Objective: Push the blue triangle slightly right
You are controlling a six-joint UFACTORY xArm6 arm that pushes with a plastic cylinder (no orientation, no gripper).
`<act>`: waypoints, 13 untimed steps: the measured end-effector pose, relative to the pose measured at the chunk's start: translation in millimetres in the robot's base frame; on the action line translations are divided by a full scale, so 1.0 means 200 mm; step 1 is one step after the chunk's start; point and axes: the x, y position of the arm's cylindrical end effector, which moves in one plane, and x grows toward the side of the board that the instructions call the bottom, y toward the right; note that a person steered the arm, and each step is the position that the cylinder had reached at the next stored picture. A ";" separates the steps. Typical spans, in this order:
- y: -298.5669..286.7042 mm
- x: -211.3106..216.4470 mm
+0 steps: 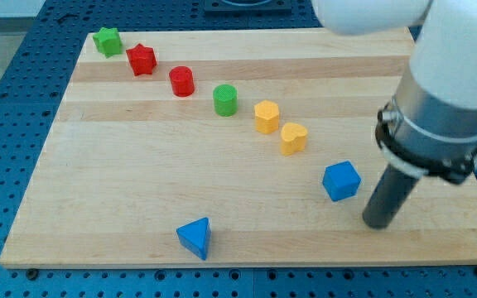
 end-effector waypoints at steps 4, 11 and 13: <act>-1.00 0.03; -1.33 0.28; -1.15 0.28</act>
